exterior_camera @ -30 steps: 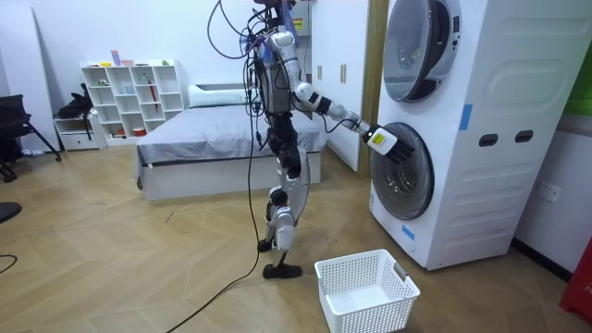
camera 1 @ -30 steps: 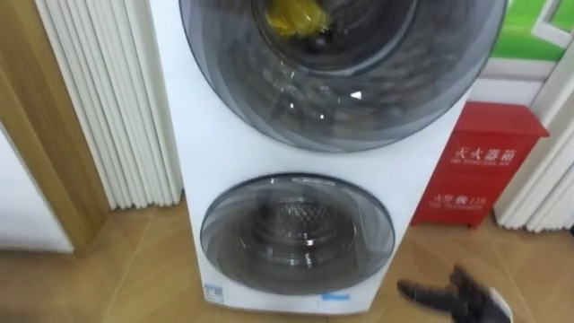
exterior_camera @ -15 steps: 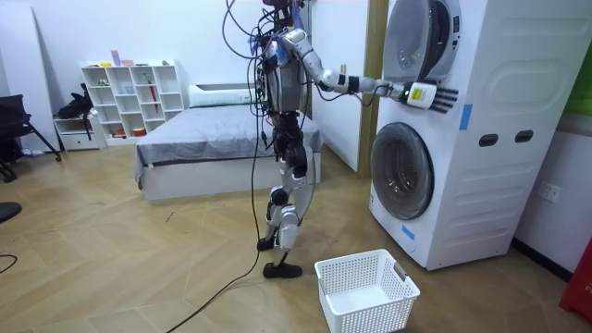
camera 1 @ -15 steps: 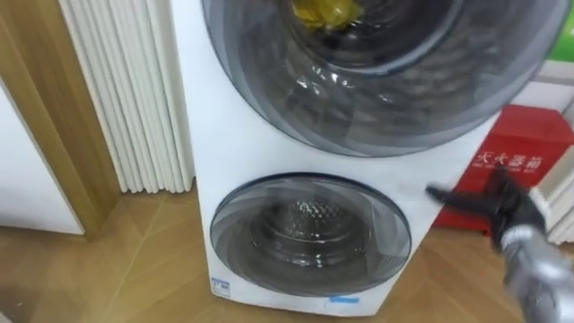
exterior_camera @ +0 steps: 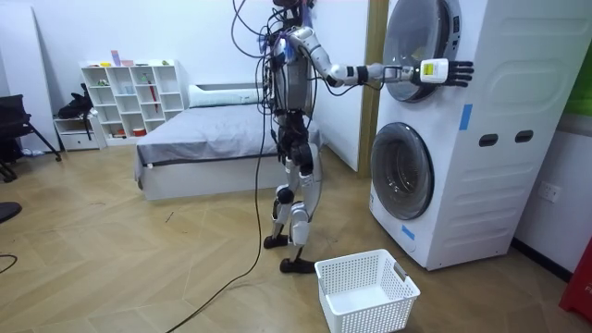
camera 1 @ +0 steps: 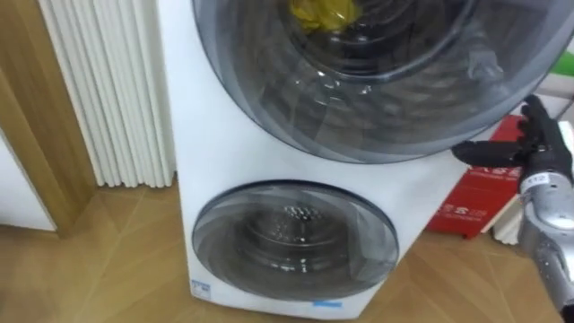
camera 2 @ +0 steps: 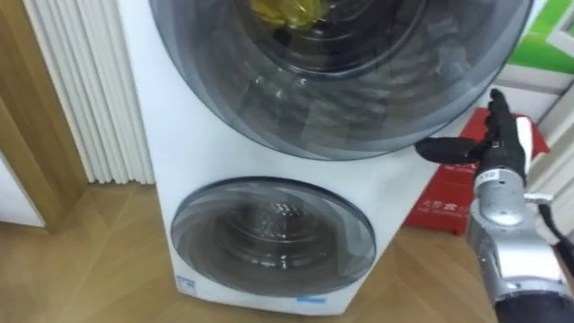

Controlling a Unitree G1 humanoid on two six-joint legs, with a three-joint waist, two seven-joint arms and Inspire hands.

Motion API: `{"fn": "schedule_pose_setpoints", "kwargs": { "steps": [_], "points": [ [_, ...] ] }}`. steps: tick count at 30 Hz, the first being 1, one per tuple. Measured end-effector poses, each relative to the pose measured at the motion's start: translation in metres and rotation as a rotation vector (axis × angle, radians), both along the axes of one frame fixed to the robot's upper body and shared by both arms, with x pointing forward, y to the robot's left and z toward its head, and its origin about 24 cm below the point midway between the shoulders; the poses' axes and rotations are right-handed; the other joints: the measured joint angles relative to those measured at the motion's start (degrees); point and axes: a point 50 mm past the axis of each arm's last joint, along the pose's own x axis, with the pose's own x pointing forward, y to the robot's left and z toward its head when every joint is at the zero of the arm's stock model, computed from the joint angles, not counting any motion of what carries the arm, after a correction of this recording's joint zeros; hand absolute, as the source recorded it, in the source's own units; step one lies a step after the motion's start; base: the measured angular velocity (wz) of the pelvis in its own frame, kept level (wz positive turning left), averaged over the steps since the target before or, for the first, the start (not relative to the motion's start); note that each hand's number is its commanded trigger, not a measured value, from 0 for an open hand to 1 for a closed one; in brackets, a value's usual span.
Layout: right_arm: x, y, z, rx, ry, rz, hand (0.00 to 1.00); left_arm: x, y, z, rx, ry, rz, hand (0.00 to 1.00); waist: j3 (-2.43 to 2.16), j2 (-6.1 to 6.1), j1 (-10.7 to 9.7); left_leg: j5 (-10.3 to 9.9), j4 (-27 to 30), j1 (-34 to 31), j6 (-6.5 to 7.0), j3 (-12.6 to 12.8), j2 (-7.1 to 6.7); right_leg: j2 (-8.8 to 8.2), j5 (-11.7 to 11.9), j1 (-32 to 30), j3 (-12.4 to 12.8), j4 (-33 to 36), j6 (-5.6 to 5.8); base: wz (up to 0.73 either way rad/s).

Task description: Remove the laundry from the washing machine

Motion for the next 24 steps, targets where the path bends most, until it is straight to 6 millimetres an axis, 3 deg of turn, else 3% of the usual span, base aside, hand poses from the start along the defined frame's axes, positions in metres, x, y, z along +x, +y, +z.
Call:
{"fn": "schedule_pose_setpoints", "kwargs": {
  "steps": [8,18,24],
  "points": [
    [-0.002,0.018,0.031,-0.19,-0.03,0.037,0.0,0.005,0.0,0.001,0.005,-0.014,-0.024,0.0,-0.05,0.44,-1.69,0.07,-0.04,-0.38,0.11,1.31,-0.26,-0.35,-0.55,-0.54,-0.72,0.13,0.59,-0.06],
    [-0.005,0.028,0.045,-0.298,-0.026,0.061,0.0,0.004,-0.003,0.0,0.009,-0.03,0.013,0.0,-0.08,0.47,-2.02,0.07,0.1,-0.42,0.12,2.69,-0.29,-0.42,-0.7,-1.52,0.09,1.32,0.36,-0.06],
    [-0.02,0.035,0.051,-0.355,-0.068,0.07,0.0,0.002,-0.003,-0.001,0.01,-0.029,0.023,0.0,-0.09,0.43,-2.01,0.14,0.65,-1.26,0.23,2.92,-0.24,-0.46,-0.8,-2.75,0.51,2.2,0.19,-0.04]
  ]
}}
